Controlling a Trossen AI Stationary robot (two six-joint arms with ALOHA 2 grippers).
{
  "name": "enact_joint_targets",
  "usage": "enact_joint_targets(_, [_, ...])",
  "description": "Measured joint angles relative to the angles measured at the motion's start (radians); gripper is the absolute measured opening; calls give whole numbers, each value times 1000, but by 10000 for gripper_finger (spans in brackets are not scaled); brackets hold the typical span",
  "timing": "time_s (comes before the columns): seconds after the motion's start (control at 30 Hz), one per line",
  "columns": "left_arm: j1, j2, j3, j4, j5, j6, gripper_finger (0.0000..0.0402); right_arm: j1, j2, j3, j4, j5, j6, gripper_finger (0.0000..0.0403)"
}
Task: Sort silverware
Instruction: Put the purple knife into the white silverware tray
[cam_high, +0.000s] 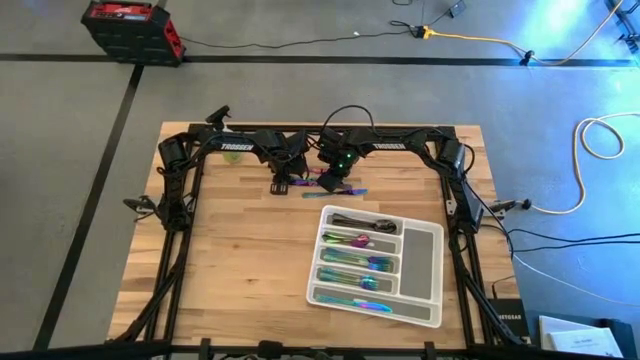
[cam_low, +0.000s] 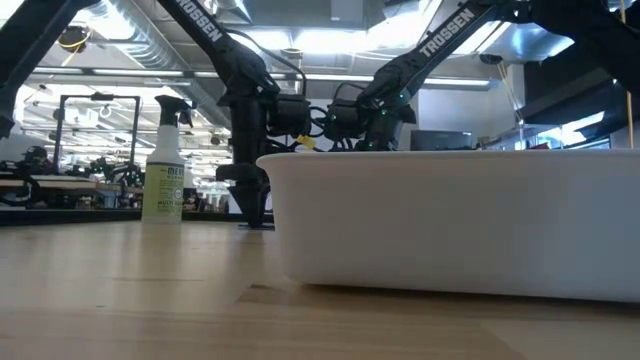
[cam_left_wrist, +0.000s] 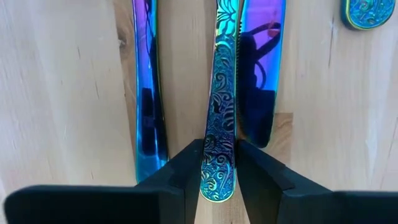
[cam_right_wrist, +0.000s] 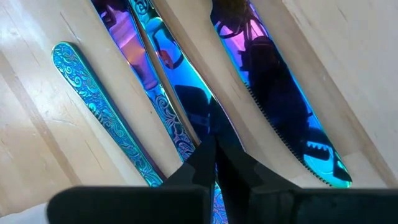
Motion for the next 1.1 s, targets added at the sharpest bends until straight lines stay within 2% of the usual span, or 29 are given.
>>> enact_joint_targets(1.1, [-5, 2, -2, 0, 3, 18, 81, 0, 0, 0, 1, -27, -4, 0])
